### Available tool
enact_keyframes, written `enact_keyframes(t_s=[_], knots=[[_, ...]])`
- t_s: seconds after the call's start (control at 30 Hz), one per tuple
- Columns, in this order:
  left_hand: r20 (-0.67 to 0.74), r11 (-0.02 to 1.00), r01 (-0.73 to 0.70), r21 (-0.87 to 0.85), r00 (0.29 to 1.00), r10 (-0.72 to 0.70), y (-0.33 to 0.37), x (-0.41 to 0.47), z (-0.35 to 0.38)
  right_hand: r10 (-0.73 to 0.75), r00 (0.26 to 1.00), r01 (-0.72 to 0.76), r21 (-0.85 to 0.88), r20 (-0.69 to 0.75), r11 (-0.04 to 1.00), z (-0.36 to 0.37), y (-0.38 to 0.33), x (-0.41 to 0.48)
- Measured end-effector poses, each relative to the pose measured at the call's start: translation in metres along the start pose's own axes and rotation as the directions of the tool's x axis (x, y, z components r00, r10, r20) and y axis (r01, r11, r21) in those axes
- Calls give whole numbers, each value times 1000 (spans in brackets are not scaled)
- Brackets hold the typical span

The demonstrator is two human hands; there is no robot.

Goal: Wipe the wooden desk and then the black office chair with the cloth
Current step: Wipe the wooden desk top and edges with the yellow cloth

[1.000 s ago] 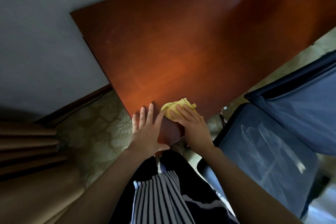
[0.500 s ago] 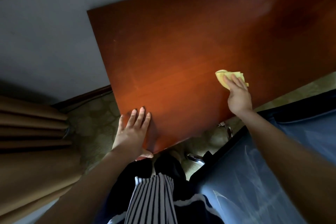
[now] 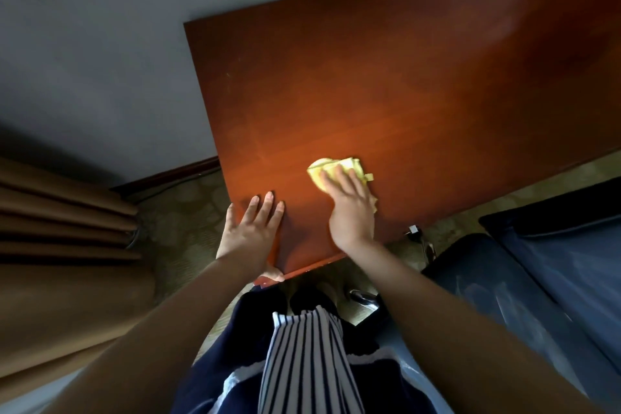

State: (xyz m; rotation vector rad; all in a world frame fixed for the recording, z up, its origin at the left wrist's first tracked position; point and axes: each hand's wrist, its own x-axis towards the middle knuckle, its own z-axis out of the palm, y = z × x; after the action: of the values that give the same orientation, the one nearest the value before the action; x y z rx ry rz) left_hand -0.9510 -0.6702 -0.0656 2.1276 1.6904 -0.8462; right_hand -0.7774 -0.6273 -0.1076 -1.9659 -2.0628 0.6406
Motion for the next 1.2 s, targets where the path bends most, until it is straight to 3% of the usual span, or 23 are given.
enact_keyframes(t_s=[0.17, 0.27, 0.47, 0.7, 0.87, 1.03, 1.2], knots=[[29, 991, -21, 133, 999, 17, 1, 0, -8, -257, 963, 257, 16, 77, 966, 4, 8, -44], [56, 985, -38, 167, 998, 29, 0, 1, -11, -326, 939, 330, -27, 112, 943, -5, 34, -61], [76, 985, -45, 164, 997, 33, 0, 2, -13, -212, 977, 214, -115, 26, 970, -35, 86, -68], [84, 984, -43, 172, 996, 28, -1, 1, -12, 16, 1000, -18, -105, -22, 994, -81, 151, -14], [81, 987, -38, 153, 996, 26, -2, 1, -7, 169, 985, -172, -92, -31, 981, -97, 170, 30], [71, 993, -40, 111, 997, 32, -3, 1, -6, 373, 917, -376, 7, -144, 927, -78, 142, 43], [48, 996, -51, 75, 998, 47, -7, 0, -6, 255, 960, -255, 16, -119, 967, -49, 99, 24]])
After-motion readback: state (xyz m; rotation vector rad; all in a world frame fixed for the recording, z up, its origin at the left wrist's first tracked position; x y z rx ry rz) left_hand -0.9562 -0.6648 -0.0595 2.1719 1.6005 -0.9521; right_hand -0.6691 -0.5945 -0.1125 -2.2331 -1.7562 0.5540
